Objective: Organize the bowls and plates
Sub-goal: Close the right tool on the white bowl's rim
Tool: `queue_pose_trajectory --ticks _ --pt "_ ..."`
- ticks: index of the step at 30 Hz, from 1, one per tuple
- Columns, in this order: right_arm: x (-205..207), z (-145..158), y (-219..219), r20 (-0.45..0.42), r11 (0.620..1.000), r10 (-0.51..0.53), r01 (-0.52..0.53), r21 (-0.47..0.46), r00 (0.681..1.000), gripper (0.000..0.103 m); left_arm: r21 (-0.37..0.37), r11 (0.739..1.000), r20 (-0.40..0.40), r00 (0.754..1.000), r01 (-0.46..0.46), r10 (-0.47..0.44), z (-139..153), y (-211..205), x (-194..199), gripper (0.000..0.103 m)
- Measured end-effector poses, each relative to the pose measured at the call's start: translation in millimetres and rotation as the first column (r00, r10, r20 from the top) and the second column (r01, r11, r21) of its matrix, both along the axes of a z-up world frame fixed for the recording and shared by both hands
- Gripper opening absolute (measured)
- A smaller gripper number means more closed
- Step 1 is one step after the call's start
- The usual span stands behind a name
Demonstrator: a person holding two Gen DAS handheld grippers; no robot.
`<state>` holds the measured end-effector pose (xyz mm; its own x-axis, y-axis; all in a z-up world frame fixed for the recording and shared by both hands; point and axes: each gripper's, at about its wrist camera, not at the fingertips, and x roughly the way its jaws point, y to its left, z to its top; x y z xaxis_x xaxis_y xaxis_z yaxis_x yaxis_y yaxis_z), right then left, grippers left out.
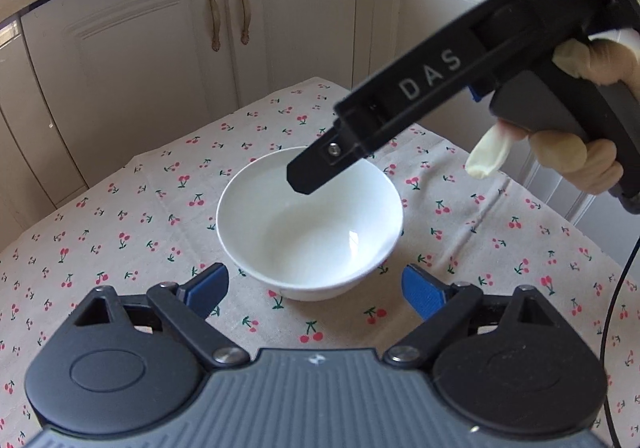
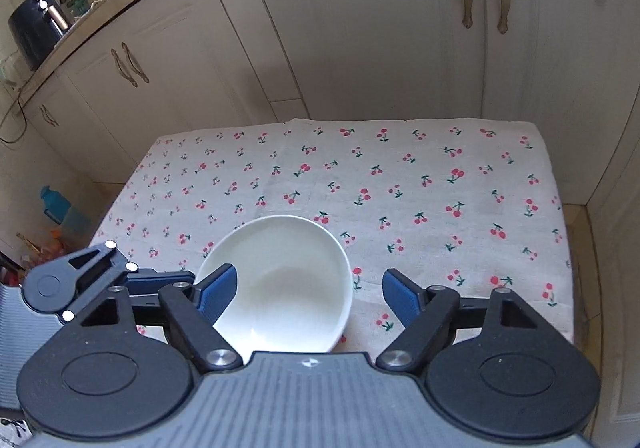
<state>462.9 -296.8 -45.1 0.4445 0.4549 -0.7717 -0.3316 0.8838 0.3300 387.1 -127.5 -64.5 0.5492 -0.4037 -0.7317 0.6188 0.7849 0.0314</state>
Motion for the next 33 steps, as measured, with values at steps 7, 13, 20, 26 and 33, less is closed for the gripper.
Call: queue_pose_trajectory --ticks 7,13,20,26,33 --pt "7.6 -4.3 10.4 -0.037 1.000 0.029 -0.029 -0.009 0.999 0.072 -0.001 1.000 -0.003 1.000 0.011 -0.011 -4.9 -4.2 4.0 0.088" --pt "8.2 -6.3 12.9 -0.045 0.999 0.031 -0.032 -0.012 0.998 0.070 0.001 1.000 0.005 1.000 0.016 -0.016 -5.0 -4.1 4.8 0.087" --pt "7.1 -6.5 15.7 -0.043 0.999 0.034 -0.036 -0.033 0.998 0.070 0.002 1.000 0.015 1.000 0.003 -0.003 -6.1 -3.1 7.3 0.083" --pt "7.9 -7.2 16.0 -0.044 0.999 0.032 -0.033 -0.029 0.999 0.070 -0.008 1.000 0.011 1.000 -0.005 0.005 -5.3 -1.4 7.7 0.082" --pt "5.0 -5.2 17.9 -0.049 0.999 0.035 -0.037 -0.037 0.998 0.070 -0.020 1.000 -0.018 1.000 -0.001 0.001 -0.7 4.4 5.4 0.083"
